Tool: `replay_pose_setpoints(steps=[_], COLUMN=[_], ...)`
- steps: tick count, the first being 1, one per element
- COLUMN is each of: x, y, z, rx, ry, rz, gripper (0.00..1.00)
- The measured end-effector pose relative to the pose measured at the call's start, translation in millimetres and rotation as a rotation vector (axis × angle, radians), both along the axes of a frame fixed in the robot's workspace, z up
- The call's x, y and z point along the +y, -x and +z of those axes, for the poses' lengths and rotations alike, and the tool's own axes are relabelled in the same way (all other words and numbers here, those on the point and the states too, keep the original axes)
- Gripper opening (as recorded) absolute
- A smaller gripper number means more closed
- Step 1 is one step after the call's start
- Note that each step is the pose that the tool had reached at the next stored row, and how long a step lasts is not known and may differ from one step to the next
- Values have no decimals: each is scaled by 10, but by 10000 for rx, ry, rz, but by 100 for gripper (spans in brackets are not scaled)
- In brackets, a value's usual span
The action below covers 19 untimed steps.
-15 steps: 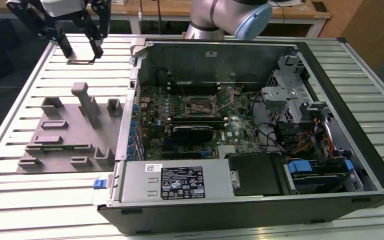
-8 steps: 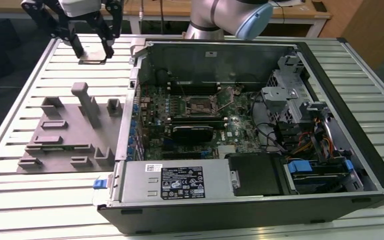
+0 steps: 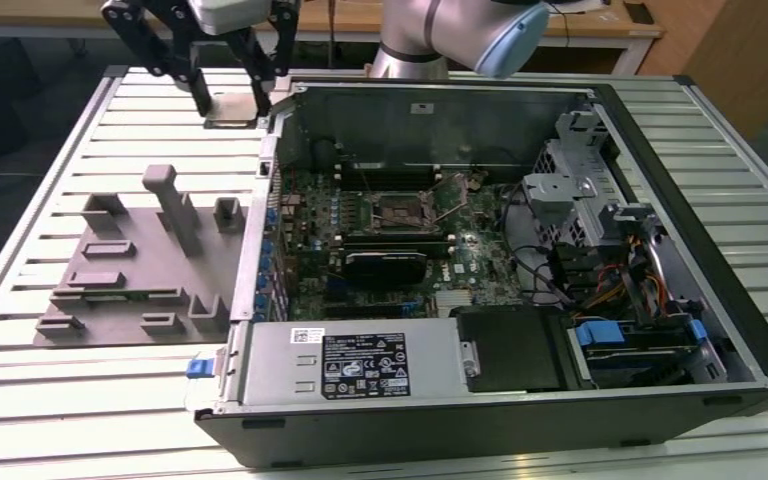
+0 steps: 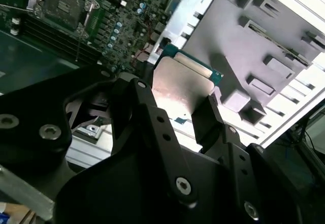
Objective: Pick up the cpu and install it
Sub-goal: 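Pick up the cpu and move it towards the insertion slot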
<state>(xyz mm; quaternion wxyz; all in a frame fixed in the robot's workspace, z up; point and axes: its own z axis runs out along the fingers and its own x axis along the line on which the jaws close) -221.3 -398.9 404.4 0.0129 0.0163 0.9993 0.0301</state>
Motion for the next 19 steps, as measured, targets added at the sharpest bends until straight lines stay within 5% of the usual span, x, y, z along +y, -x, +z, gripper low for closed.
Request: replay_pose_setpoints(steps=[19], x=[0], y=[-566], z=[0], rx=[4], ry=[0], rz=[-1], gripper=[55])
